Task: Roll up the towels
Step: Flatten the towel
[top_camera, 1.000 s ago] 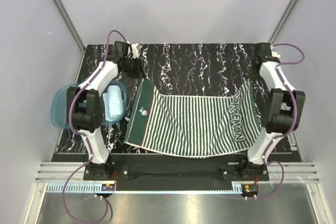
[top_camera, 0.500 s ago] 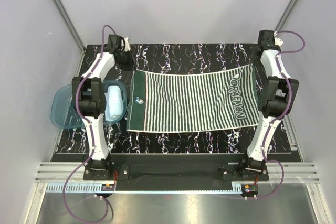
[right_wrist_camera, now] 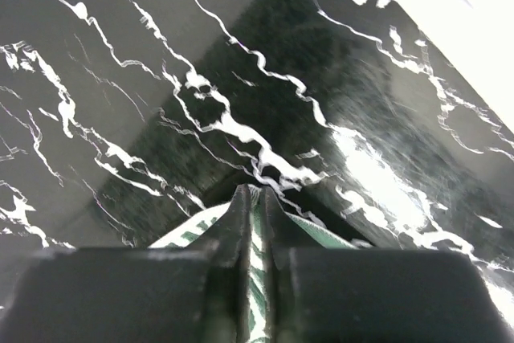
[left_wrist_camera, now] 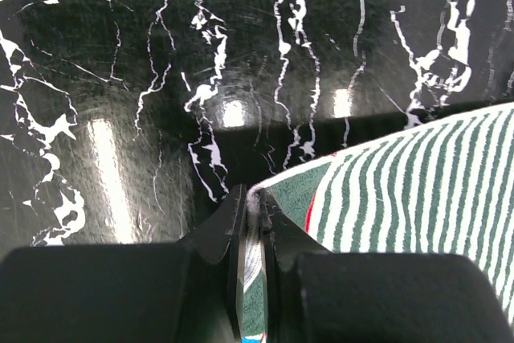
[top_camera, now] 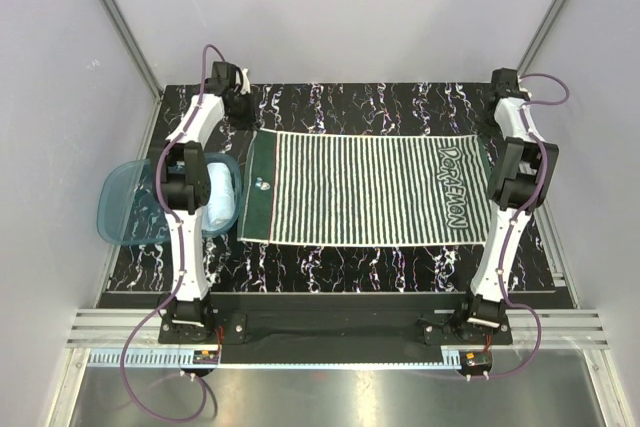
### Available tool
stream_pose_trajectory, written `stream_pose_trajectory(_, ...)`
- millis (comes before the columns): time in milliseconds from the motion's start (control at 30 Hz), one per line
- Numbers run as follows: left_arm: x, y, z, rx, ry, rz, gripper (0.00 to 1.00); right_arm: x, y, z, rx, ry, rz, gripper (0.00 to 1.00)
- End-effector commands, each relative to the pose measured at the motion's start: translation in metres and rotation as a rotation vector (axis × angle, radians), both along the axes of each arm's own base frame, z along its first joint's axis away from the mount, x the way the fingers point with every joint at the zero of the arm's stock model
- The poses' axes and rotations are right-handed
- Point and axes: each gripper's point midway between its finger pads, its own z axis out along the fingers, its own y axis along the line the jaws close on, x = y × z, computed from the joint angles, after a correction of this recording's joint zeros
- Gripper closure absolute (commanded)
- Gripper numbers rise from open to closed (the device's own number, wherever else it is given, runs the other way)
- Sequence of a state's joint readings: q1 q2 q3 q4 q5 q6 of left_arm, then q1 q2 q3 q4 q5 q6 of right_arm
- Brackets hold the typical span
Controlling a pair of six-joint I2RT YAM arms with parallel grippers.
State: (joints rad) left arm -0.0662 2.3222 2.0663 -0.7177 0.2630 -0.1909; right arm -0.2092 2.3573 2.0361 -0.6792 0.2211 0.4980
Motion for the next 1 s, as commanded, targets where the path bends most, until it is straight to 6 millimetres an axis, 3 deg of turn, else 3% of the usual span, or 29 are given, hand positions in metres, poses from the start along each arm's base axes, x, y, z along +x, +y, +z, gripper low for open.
stream_pose_trajectory(0, 0.012, 0.009, 0.013, 0.025, -0.046, 0.014, 0.94, 0.016, 0.002, 0.02, -0.002, -0.04, 0.027, 0.72)
stream_pose_trajectory(33, 0.013, 0.011, 0.012, 0.033, -0.046, 0.021, 0.79, 0.018, 0.002, 0.022, -0.002, -0.049, 0.03, 0.59)
stream_pose_trajectory(67, 0.013, 0.011, 0.012, 0.035, -0.047, 0.024, 0.7, 0.019, 0.001, 0.022, -0.005, -0.05, 0.037, 0.46)
stream_pose_trajectory(100, 0.013, 0.013, 0.014, 0.037, -0.049, 0.033, 0.56, 0.021, 0.001, 0.025, -0.008, -0.056, 0.045, 0.37)
stream_pose_trajectory(133, 0.012, 0.016, 0.015, 0.047, -0.047, 0.047, 0.4, 0.022, 0.001, 0.031, -0.014, -0.065, 0.047, 0.22)
stream_pose_trajectory(167, 0.012, 0.017, 0.018, 0.053, -0.053, 0.056, 0.24, 0.02, 0.0, 0.032, -0.017, -0.059, 0.048, 0.17)
stream_pose_trajectory(200, 0.011, 0.018, 0.031, 0.053, -0.077, 0.06, 0.09, 0.02, 0.0, 0.048, -0.022, -0.086, 0.046, 0.14)
stream_pose_trajectory(233, 0.012, 0.019, 0.038, 0.053, -0.101, 0.066, 0.01, 0.017, 0.002, 0.049, -0.018, -0.081, 0.047, 0.08)
stream_pose_trajectory(267, 0.01, 0.019, 0.04, 0.053, -0.105, 0.068, 0.01, 0.016, 0.002, 0.056, -0.019, -0.098, 0.043, 0.06)
stream_pose_trajectory(300, 0.01, 0.019, 0.058, 0.051, -0.139, 0.074, 0.01, 0.01, 0.004, 0.07, -0.018, -0.118, 0.039, 0.05)
stream_pose_trajectory(367, 0.007, 0.02, 0.075, 0.047, -0.161, 0.087, 0.01, 0.006, 0.006, 0.086, -0.021, -0.146, 0.044, 0.02)
stream_pose_trajectory(400, 0.003, 0.019, 0.095, 0.041, -0.195, 0.089, 0.01, 0.001, 0.008, 0.108, -0.026, -0.18, 0.046, 0.01)
stream_pose_trajectory(467, -0.005, 0.015, 0.113, 0.039, -0.22, 0.092, 0.01, -0.01, 0.014, 0.119, -0.023, -0.186, 0.055, 0.0)
stream_pose_trajectory(500, -0.014, 0.013, 0.128, 0.035, -0.24, 0.094, 0.01, -0.017, 0.018, 0.145, -0.029, -0.232, 0.058, 0.0)
stream_pose_trajectory(567, -0.03, 0.003, 0.135, 0.032, -0.234, 0.084, 0.01, -0.032, 0.029, 0.149, -0.01, -0.229, 0.076, 0.0)
stream_pose_trajectory(600, -0.042, -0.002, 0.151, 0.033, -0.257, 0.076, 0.01, -0.042, 0.034, 0.173, -0.01, -0.273, 0.083, 0.0)
stream_pose_trajectory(633, -0.059, -0.003, 0.135, 0.059, -0.207, 0.069, 0.01, -0.054, 0.043, 0.165, 0.01, -0.252, 0.096, 0.0)
stream_pose_trajectory(667, -0.072, -0.014, 0.135, 0.064, -0.203, 0.046, 0.01, -0.06, 0.051, 0.17, 0.016, -0.263, 0.115, 0.0)
stream_pose_trajectory(700, -0.087, -0.018, 0.15, 0.056, -0.242, 0.032, 0.01, -0.077, 0.058, 0.176, 0.016, -0.269, 0.127, 0.0)
stream_pose_trajectory(733, -0.107, -0.023, 0.124, 0.054, -0.183, 0.011, 0.01, -0.085, 0.065, 0.178, 0.021, -0.272, 0.142, 0.0)
stream_pose_trajectory(767, -0.121, -0.033, 0.119, 0.035, -0.17, -0.014, 0.01, -0.093, 0.075, 0.18, 0.024, -0.278, 0.165, 0.0)
stream_pose_trajectory(800, -0.132, -0.039, 0.128, 0.012, -0.199, -0.028, 0.01, -0.11, 0.081, 0.18, 0.026, -0.274, 0.179, 0.0)
stream_pose_trajectory(833, -0.151, -0.048, 0.108, -0.004, -0.14, -0.048, 0.01, -0.12, 0.086, 0.178, 0.037, -0.262, 0.187, 0.0)
stream_pose_trajectory(900, -0.172, -0.057, 0.113, -0.025, -0.153, -0.063, 0.01, -0.145, 0.093, 0.172, 0.054, -0.241, 0.193, 0.0)
stream_pose_trajectory(967, -0.204, -0.073, 0.093, -0.011, -0.103, -0.101, 0.01, -0.162, 0.098, 0.17, 0.076, -0.241, 0.196, 0.0)
